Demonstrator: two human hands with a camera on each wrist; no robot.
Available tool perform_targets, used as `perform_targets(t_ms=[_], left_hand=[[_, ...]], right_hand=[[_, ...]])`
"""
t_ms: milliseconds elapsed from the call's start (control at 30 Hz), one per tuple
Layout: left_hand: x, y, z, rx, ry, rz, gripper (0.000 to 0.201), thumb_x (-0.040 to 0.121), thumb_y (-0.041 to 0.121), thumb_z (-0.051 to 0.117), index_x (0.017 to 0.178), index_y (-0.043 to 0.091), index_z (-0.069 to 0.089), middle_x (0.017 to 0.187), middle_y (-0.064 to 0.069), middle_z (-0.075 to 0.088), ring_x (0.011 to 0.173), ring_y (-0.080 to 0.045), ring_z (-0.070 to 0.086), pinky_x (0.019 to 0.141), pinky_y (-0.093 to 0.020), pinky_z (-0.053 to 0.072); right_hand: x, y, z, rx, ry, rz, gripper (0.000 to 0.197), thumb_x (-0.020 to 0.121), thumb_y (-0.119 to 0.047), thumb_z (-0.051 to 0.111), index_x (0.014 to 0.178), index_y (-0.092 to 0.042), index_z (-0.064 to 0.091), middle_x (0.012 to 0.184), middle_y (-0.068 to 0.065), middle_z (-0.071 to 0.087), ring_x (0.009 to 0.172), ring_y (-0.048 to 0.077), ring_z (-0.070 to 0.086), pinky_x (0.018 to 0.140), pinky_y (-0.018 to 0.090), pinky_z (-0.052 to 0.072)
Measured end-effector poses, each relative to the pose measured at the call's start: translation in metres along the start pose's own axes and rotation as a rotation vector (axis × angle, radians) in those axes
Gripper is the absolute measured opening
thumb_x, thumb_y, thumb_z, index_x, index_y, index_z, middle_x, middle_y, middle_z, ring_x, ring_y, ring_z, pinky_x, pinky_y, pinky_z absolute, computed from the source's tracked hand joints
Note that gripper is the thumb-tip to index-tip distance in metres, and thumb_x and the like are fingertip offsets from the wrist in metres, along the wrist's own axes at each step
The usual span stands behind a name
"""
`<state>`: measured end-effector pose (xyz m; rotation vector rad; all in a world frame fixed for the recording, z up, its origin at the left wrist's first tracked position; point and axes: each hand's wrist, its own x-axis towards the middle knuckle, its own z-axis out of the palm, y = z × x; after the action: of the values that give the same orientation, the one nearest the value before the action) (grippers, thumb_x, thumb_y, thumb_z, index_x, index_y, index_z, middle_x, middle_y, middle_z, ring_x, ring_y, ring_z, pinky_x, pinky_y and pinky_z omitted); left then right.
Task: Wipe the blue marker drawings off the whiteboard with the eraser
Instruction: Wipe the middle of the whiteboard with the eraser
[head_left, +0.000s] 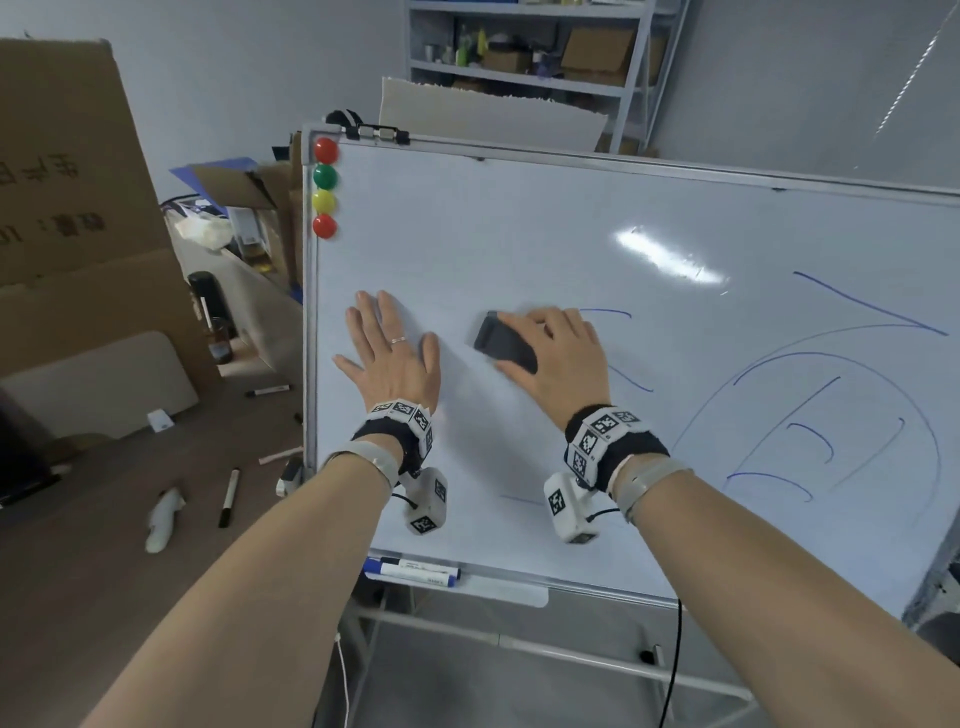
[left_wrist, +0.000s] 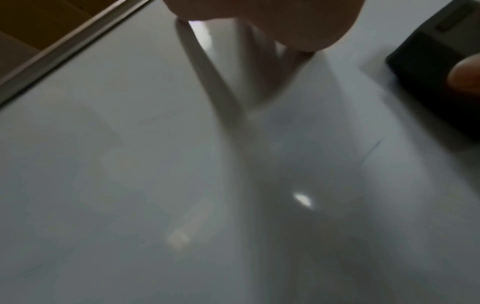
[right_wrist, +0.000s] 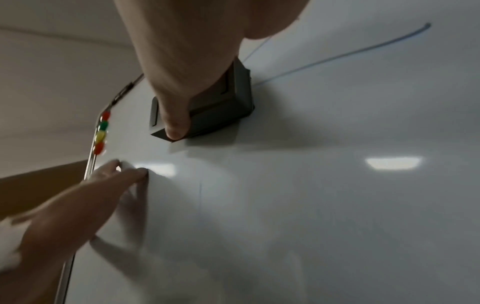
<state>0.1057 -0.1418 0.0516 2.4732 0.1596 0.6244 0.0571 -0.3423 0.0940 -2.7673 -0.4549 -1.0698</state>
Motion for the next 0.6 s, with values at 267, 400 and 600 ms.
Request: perform_targets(t_ms=[267,400,600], left_hand=[[-0.02,-0.005,0.012,0.01,0.005,-0.064,0.074,0.097,0.047,0.03,0.157,0.018,-0.005,0.164,-0.001,-0.011,0.152,-0.024,-0.007,0.113,-0.067,0.013],[-0.038,-0.015,0.017,0.025,-0.031,-0.084,0.074,0.098,0.046,0.031,0.157,0.016,-0.002,0.165,-0.002,-0.009,0.153,-0.024,-0.004,0.113,-0.066,0.015],[-0.051,-0.021,0.016,0.003,-0.038,-0.114,0.075,0.099,0.047,0.029,0.157,0.012,-0.004,0.165,-0.003,-0.009,0.153,-0.024,-0.004,0.114,-0.065,0.017]], right_hand=[[-0.03,0.004,0.019,0.034,-0.094,-0.188,0.054,0.075,-0.044,0.077,0.125,-0.028,0.063,0.107,0.002,0.059,0.099,0.026,0.051,0.084,0.04,0.044],[-0.059,-0.002,0.033,0.033,-0.194,-0.221,0.057,0.07,-0.041,0.082,0.123,-0.028,0.064,0.105,0.002,0.06,0.098,0.026,0.053,0.084,0.039,0.043],[-0.041,0.0,0.004,-0.074,0.009,0.125,0.052,0.085,-0.049,0.068,0.132,-0.031,0.056,0.116,0.001,0.058,0.102,0.028,0.05,0.085,0.039,0.038]])
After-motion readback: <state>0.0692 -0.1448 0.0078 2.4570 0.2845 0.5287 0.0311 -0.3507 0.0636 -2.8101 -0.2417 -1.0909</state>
